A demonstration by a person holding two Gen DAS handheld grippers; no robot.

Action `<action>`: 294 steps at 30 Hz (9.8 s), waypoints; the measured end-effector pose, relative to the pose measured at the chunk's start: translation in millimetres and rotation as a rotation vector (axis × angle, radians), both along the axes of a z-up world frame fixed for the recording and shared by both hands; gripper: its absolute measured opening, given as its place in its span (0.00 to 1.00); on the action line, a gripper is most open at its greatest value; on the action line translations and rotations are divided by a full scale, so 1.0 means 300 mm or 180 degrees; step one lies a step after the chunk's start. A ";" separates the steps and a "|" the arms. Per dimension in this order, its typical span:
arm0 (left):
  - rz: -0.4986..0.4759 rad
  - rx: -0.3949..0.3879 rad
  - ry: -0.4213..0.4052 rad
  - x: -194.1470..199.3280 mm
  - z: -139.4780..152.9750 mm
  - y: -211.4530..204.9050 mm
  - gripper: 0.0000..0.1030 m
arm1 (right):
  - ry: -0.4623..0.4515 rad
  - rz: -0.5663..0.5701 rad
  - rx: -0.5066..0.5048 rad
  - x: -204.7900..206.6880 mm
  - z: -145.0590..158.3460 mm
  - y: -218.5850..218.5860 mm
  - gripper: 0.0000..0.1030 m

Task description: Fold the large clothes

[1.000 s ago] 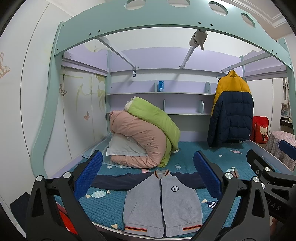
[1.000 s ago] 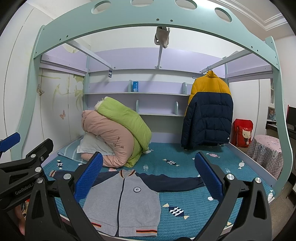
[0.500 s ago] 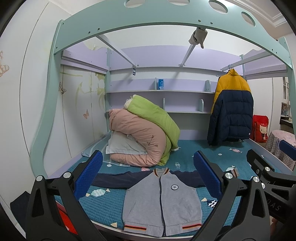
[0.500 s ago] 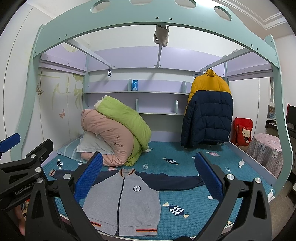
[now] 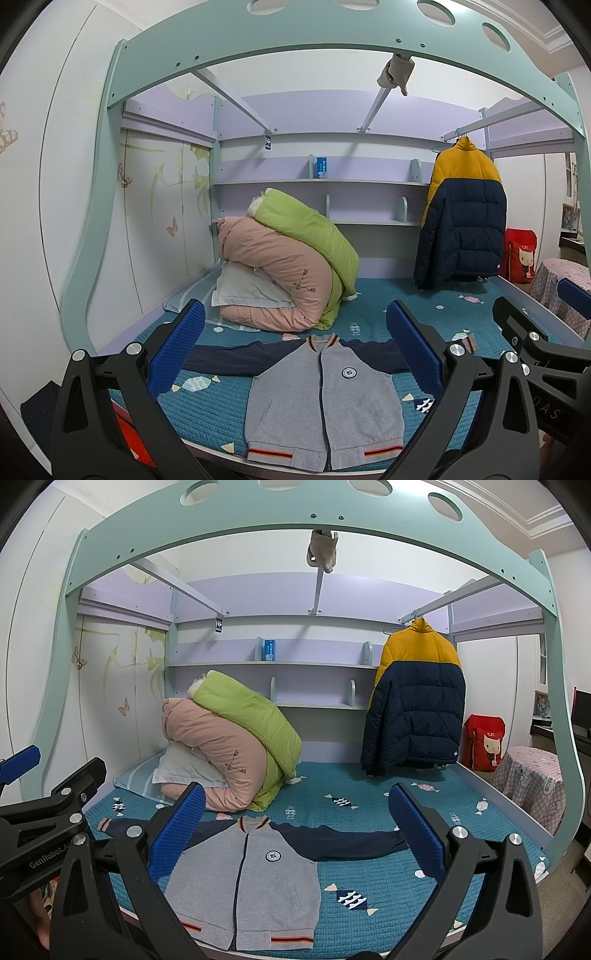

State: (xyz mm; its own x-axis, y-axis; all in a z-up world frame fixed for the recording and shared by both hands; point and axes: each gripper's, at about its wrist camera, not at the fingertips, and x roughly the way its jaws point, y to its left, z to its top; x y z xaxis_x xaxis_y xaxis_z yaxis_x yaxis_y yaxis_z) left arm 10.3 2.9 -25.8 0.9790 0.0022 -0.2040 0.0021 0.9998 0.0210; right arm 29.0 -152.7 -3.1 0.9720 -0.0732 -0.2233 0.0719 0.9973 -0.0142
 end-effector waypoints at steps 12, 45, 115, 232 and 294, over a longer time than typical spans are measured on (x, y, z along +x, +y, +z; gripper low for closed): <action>0.0016 0.0002 0.0007 0.008 -0.016 0.011 0.95 | 0.0005 0.0003 0.0008 0.007 -0.014 -0.015 0.93; 0.0027 0.0013 0.0032 0.016 -0.043 0.038 0.95 | 0.0035 0.0004 0.0004 0.017 -0.054 -0.002 0.93; 0.1179 -0.0822 0.2191 1.258 -1.071 1.056 0.95 | 0.2021 0.0633 -0.0191 1.343 -1.045 0.629 0.93; -0.0650 -0.0517 0.2491 1.805 -1.186 -0.062 0.61 | 0.0947 0.0772 0.1770 1.668 -0.827 -0.336 0.11; -0.0284 0.0125 0.2481 1.851 -1.324 0.213 0.86 | 0.2366 0.0233 0.1387 1.801 -1.349 -0.381 0.74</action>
